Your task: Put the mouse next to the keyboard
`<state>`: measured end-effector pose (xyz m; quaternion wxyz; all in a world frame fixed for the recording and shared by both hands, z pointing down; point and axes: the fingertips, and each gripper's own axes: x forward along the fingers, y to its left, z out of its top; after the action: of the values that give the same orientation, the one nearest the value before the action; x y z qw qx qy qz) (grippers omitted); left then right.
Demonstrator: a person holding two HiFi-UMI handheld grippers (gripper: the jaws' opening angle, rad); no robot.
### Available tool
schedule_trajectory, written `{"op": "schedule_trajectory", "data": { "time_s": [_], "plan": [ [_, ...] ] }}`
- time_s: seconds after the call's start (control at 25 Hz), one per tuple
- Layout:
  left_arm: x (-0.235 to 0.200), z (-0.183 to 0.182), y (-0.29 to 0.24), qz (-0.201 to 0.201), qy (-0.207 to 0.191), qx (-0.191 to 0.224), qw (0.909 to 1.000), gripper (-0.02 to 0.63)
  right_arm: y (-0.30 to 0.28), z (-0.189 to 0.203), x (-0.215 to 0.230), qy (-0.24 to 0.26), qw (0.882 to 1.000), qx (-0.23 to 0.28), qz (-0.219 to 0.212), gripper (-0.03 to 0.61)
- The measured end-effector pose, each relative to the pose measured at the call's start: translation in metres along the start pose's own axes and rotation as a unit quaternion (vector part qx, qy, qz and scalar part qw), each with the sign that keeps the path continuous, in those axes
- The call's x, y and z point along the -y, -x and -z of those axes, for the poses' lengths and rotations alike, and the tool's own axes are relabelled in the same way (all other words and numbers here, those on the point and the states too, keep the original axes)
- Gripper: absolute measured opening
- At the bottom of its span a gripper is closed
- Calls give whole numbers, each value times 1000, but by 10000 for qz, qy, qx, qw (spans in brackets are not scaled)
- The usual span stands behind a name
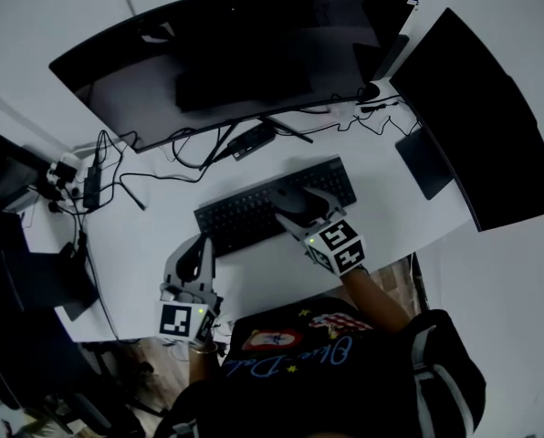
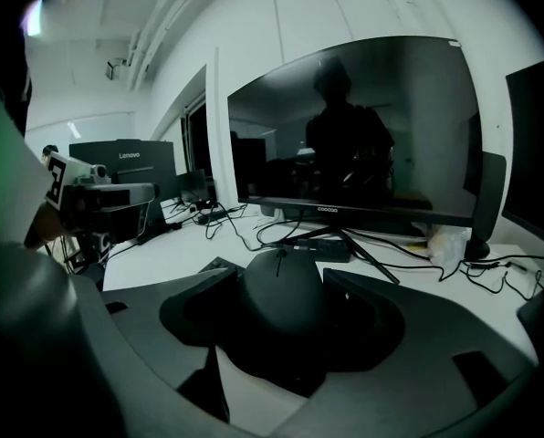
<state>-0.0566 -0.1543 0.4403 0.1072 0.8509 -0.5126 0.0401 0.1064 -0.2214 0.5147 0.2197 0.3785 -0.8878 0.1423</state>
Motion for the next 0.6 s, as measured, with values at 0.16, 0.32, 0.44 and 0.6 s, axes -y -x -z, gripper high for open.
{"op": "schedule_trajectory", "data": {
  "time_s": [0.16,0.32,0.44,0.6],
  "plan": [
    [28,-1,-26,143,-51,-25,9999,2,20,8,36,-111,9998,68,169,288],
    [54,-1,-52,288,-107,-96,9995,2,41,16,76,-228,9989,138,380,288],
    [72,-2,-69,354,-179,-147,9991,2,55,23,104,-307,9980,184,520,288],
    [92,-4,-85,365,-240,-154,9989,2,71,33,137,-408,9967,200,673,288]
  ]
}}
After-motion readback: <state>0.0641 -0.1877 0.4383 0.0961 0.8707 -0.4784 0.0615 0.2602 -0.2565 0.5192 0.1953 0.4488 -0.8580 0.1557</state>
